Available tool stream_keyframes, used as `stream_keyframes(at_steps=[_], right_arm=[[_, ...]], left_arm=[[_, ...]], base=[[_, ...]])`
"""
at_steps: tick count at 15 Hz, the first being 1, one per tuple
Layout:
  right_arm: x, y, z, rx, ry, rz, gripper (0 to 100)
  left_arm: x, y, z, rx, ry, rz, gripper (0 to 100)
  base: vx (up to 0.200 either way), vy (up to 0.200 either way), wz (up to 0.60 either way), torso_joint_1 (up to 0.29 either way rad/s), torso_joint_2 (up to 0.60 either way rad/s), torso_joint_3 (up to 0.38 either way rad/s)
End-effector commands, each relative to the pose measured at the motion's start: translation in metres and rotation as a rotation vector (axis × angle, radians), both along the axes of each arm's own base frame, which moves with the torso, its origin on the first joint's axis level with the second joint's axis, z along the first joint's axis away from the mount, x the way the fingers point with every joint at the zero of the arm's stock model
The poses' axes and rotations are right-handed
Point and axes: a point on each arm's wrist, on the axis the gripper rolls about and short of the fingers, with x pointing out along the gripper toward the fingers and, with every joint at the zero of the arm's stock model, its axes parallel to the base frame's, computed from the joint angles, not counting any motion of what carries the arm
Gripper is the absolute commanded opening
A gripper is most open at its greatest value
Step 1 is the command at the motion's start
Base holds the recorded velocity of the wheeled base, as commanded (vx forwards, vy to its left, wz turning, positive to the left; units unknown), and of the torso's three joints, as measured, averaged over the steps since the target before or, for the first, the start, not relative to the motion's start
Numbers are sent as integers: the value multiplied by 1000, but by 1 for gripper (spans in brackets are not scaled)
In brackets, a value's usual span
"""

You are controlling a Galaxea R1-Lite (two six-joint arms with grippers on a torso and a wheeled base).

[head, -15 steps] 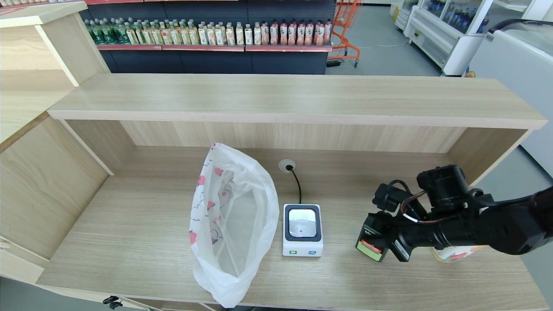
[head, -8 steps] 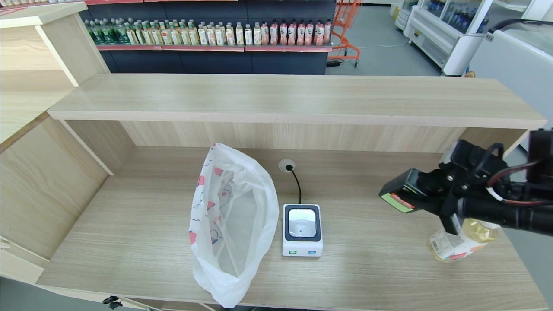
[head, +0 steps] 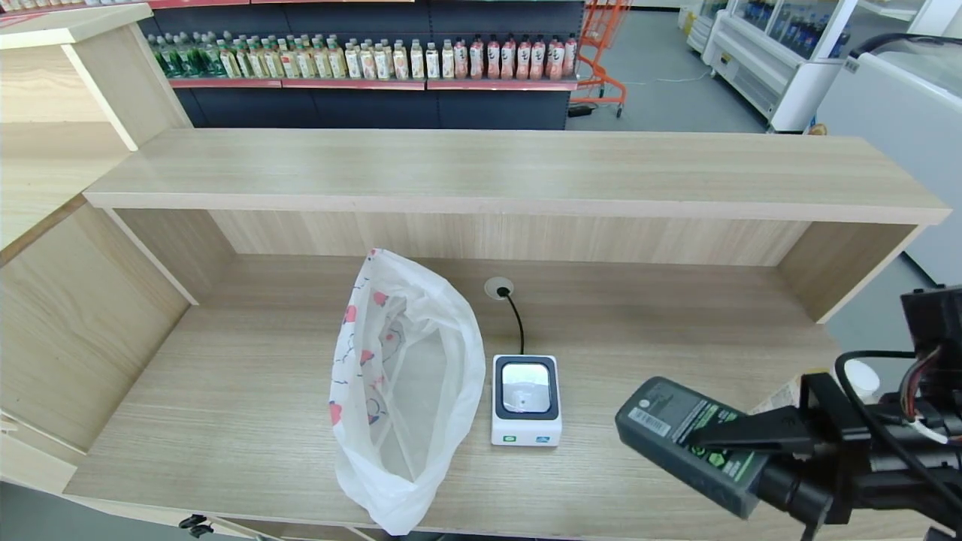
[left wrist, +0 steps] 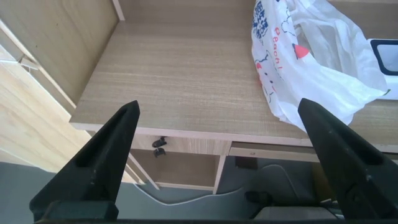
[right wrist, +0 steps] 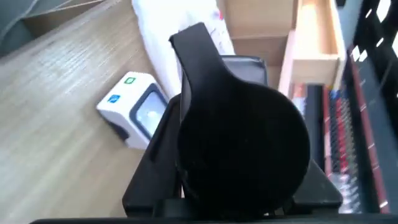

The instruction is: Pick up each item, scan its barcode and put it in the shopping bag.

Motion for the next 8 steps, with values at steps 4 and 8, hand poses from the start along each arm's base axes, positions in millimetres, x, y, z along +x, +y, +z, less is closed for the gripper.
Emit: stream_keyframes(at_steps=[4,8], right_arm=[[15,64,3,-13,-460,454,0],[11,77,-24,27,-407,583,0]], left_arm=[[0,0,0,0,0,0,100],[0,0,0,0,0,0,100]], base=[[0,0,0,0,0,0],[0,0,0,0,0,0]])
